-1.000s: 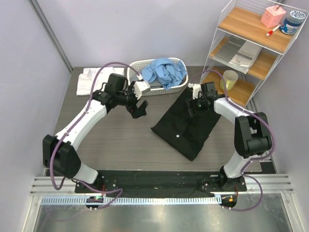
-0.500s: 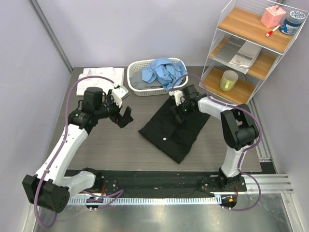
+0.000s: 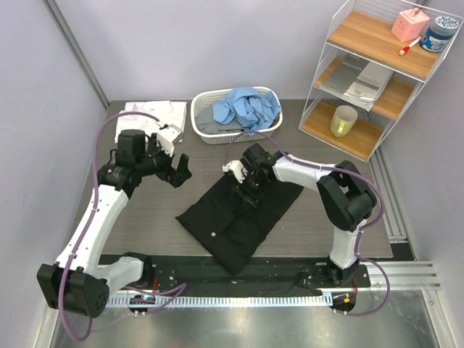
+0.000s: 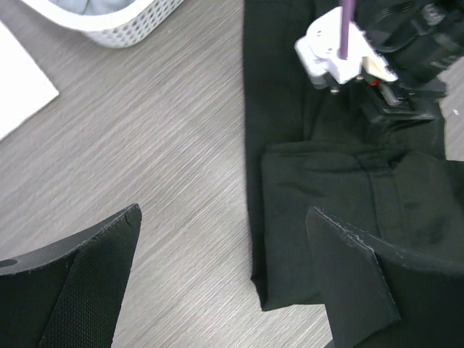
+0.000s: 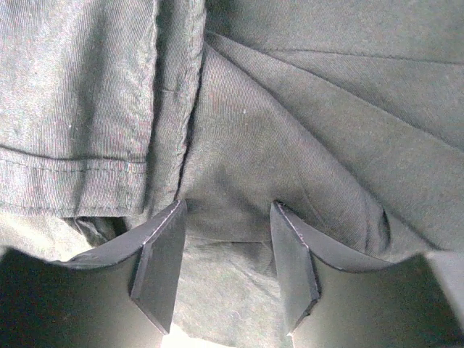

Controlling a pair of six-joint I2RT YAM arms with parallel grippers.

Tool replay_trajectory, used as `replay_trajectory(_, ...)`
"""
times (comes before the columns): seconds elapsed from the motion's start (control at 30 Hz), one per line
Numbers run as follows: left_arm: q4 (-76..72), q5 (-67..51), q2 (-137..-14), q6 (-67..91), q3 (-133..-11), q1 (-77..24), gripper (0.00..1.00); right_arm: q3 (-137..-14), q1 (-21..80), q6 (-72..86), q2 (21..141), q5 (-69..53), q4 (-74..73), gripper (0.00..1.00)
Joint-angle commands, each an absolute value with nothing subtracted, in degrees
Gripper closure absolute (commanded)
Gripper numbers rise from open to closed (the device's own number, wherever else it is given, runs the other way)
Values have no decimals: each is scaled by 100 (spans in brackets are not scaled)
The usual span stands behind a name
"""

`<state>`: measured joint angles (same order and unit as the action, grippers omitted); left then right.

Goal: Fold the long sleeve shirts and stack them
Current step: Fold the shirt

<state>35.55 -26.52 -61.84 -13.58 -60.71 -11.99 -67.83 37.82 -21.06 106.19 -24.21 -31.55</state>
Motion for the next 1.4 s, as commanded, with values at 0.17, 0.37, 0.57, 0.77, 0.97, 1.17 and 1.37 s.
replay_trajectory(0.17,3727,-3357,-7388,-1871,-5792,-905,17,-6997,3340,-2462,9760,-2259,-4509,43)
replay_trajectory(0.37,3482,-3253,-8523,-2574,-5897,-1448,31,-6188,3024,-1284,9062,-1513,-4167,59)
replay_trajectory(0.57,3331,-2681,-9456,-2882,-6267,-1968,45,-6020,2603,-861,9623,-1204,-3850,72)
replay_trajectory(0.77,3884,-2733,-9695,-3709,-6047,-2390,53,-6441,2584,-1071,10449,-915,-3446,75)
replay_trajectory(0.97,4315,-2918,-9466,-3859,-5661,-2935,59,-7082,2593,-1484,11108,-853,-3384,75)
replay_trajectory(1.17,4552,-3375,-9010,-3683,-5388,-3111,60,-7733,2865,-1915,11688,-949,-3235,75)
replay_trajectory(1.37,4456,-3444,-8790,-3026,-5431,-2866,55,-8551,3032,-1995,12120,-923,-3164,75)
